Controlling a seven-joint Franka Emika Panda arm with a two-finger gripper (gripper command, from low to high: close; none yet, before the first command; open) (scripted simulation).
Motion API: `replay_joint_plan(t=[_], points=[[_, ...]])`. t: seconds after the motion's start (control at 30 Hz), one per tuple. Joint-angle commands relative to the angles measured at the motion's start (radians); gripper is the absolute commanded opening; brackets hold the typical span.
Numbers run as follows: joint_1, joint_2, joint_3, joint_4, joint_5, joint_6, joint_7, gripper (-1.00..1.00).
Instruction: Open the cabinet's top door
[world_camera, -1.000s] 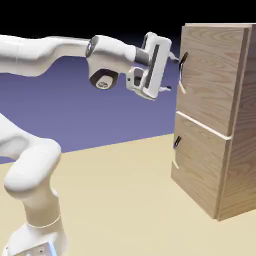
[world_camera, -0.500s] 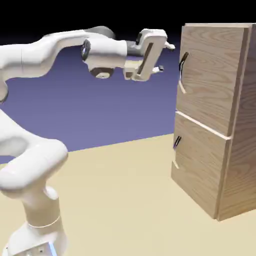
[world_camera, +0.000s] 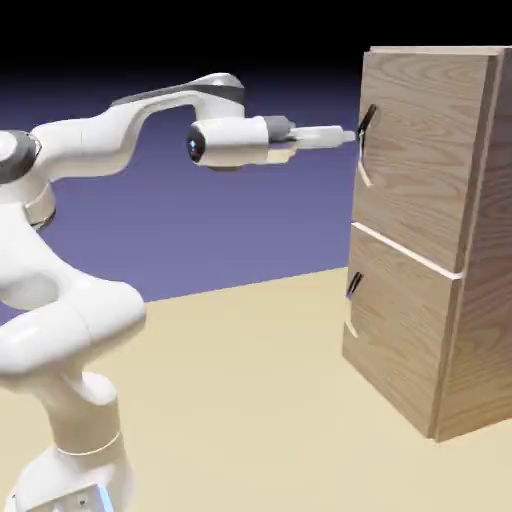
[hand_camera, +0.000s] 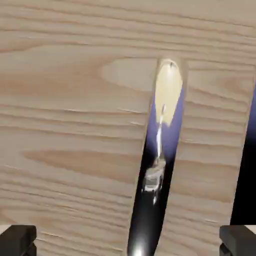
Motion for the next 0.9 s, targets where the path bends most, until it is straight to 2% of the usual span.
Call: replay_joint_plan(t=[0.0, 0.2, 0.23, 0.27, 0.53, 0.87], points=[[-0.01, -0.004, 0.01, 0.005, 0.02, -0.001, 0.014, 0.0], [-0.181, 0.012, 0.089, 0.144, 0.037, -0.02, 0.028, 0.0], [-0.182, 0.012, 0.089, 0.144, 0.037, -0.02, 0.028, -1.0], [-0.182, 0.012, 0.089, 0.144, 0.037, -0.02, 0.028, -1.0], [0.045, 0.012, -0.106, -0.146, 0.029, -0.339, -0.084, -1.0], [0.243, 0.033, -0.416, -0.432, -0.166, -0.774, -0.172, -1.0]])
